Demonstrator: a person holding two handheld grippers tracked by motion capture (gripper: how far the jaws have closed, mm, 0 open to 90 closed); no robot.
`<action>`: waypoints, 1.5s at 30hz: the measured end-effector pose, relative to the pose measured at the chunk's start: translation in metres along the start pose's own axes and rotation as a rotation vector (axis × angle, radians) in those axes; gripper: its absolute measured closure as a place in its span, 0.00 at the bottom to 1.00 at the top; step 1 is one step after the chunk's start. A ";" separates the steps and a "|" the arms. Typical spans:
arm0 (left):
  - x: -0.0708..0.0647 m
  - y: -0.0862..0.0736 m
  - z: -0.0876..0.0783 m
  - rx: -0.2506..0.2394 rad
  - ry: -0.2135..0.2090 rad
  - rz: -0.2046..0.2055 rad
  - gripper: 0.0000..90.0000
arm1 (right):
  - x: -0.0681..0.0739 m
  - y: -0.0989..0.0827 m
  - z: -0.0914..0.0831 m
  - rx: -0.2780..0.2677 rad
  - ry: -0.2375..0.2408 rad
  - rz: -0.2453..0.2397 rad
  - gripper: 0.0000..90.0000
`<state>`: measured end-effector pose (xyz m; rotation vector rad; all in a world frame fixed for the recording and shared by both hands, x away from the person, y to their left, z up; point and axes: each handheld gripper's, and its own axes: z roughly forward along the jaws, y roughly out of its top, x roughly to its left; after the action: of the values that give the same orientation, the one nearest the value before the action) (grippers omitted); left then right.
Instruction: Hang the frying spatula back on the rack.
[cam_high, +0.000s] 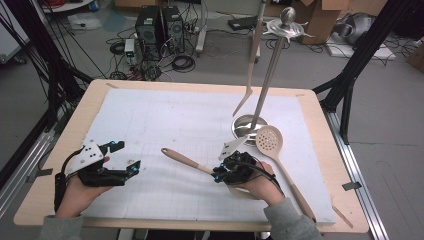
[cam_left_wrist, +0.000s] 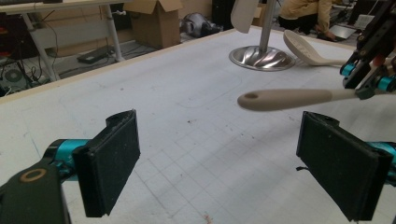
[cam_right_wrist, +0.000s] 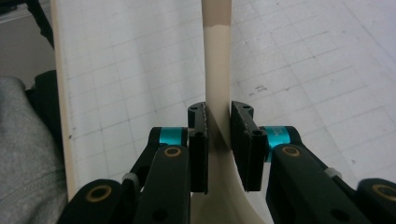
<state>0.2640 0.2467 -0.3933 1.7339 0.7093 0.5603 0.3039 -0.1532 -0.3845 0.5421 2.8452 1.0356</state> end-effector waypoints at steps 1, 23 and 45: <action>0.000 0.000 0.000 0.001 -0.001 0.001 0.15 | 0.000 -0.001 -0.004 -0.006 0.006 0.004 0.86; -0.002 -0.002 0.005 0.009 -0.013 -0.002 0.15 | -0.009 -0.032 -0.101 -0.139 -0.036 0.049 0.86; -0.003 -0.002 0.014 0.026 -0.029 0.006 0.15 | -0.019 -0.074 -0.160 -0.195 -0.093 0.065 0.86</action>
<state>0.2712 0.2351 -0.3986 1.7651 0.6937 0.5308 0.2704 -0.3096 -0.3092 0.6498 2.6250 1.2469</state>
